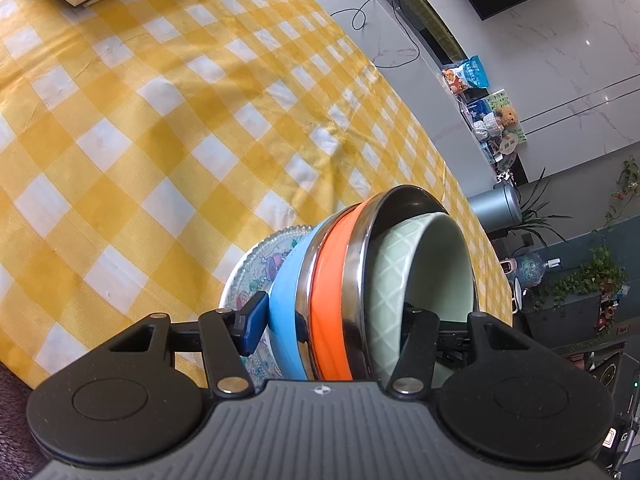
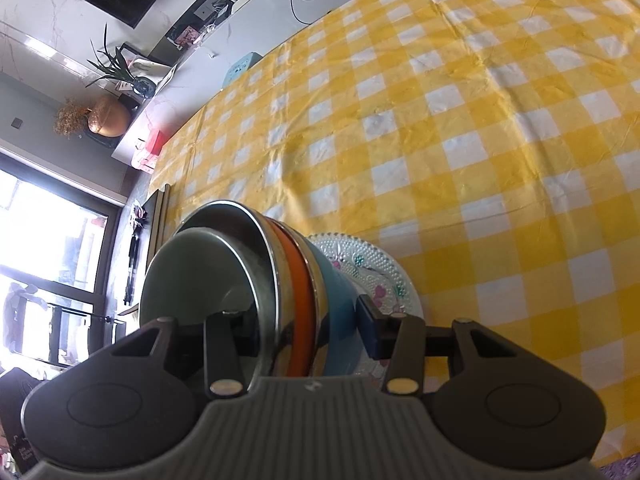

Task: Organize plates and bowls
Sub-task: 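Lift the nested bowls with both grippers and lower them onto the plate stack, then open both grippers and pull them back from the bowl stack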

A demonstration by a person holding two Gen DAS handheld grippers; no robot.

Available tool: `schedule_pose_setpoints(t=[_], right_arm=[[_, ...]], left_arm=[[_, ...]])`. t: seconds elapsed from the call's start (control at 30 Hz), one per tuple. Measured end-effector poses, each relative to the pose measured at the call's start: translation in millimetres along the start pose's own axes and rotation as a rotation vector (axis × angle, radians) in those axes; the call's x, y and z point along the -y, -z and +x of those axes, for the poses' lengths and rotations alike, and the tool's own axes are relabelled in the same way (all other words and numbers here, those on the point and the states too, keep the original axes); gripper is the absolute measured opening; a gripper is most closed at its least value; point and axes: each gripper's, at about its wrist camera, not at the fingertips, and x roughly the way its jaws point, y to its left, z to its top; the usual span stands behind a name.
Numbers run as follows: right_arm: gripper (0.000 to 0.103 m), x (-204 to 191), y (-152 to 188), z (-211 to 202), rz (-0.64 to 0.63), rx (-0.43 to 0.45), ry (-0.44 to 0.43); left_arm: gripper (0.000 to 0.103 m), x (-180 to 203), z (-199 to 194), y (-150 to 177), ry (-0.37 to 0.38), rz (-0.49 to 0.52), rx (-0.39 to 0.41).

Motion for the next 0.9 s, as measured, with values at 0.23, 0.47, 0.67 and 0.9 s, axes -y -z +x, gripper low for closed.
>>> schedule_pose_setpoints(t=[0.23, 0.47, 0.67, 0.9], right_arm=[[0.046, 8, -2, 2, 0.034, -0.015, -0.005], [0.054, 6, -3, -2, 0.01, -0.001, -0.016], [0.067, -5, -4, -19, -0.081, 0.08, 0.031], [0.074, -19, 4, -49, -0.241, 0.202, 0.098]], left_arm=[[0.061, 6, 1, 1, -0.024, 0.013, -0.005], [0.062, 13, -3, -2, -0.061, 0.052, 0.023], [0.069, 24, -18, -4, -0.119, 0.137, 0.091], [0.07, 57, -57, 10, -0.185, 0.363, 0.251]])
